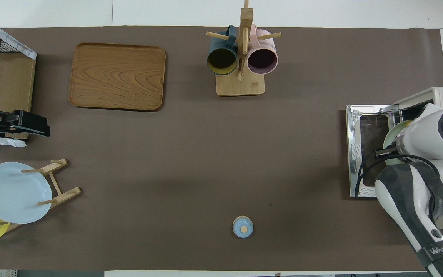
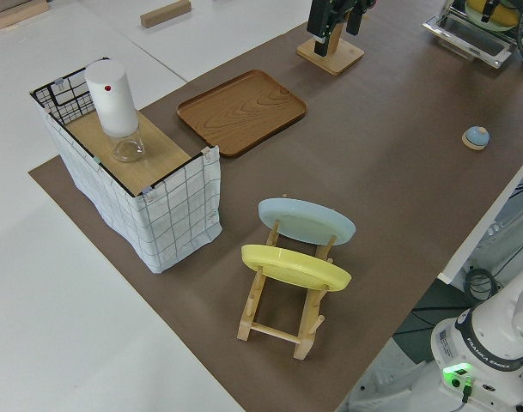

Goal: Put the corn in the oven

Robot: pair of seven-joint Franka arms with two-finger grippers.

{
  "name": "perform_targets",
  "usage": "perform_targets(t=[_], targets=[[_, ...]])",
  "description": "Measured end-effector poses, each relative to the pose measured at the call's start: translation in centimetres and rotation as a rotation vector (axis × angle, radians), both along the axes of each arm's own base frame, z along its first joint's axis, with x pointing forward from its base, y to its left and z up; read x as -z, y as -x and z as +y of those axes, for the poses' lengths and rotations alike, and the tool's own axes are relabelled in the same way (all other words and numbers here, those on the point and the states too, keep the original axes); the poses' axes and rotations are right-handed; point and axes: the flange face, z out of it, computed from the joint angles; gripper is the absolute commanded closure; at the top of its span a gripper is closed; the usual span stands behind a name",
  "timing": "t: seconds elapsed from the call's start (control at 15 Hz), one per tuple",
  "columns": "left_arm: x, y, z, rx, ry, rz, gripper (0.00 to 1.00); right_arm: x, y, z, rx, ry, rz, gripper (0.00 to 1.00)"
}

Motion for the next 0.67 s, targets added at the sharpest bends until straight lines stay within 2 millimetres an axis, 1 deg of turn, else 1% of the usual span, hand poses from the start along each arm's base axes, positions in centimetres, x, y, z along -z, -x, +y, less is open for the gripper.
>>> perform_targets(t=[0.07,0.13,0.2,0.27,0.4,0.53,0.67], targets=[[0.0,0.0,0.0,0.000,0.000,0.000,0.00,-0.4,-0.2,0.1,-0.001,-0.002,-0.008,0.67],[0.0,0.0,0.0,0.000,0.000,0.000,0.00,-0.9,-0.5,0.3,0.000,-0.005,-0.014,0.78],[0.0,0.0,0.0,0.000,0.000,0.000,0.00,-1.4,-0.7,0.7,0.005,-0.016,-0.016,0.91],[0.0,0.0,0.0,0.000,0.000,0.000,0.00,-1.9,-0.9,1.6,0.008,-0.037,-0.014,1.00],[0.0,0.0,0.0,0.000,0.000,0.000,0.00,-2.3,-0.9,4.3,0.001,-0.070,0.006,1.00],[0.0,0.0,0.0,0.000,0.000,0.000,0.00,-2.3,-0.5,7.1,0.012,-0.067,0.016,1.00],[0.0,0.0,0.0,0.000,0.000,0.000,0.00,-1.9,-0.1,8.6,0.038,-0.062,0.018,1.00]])
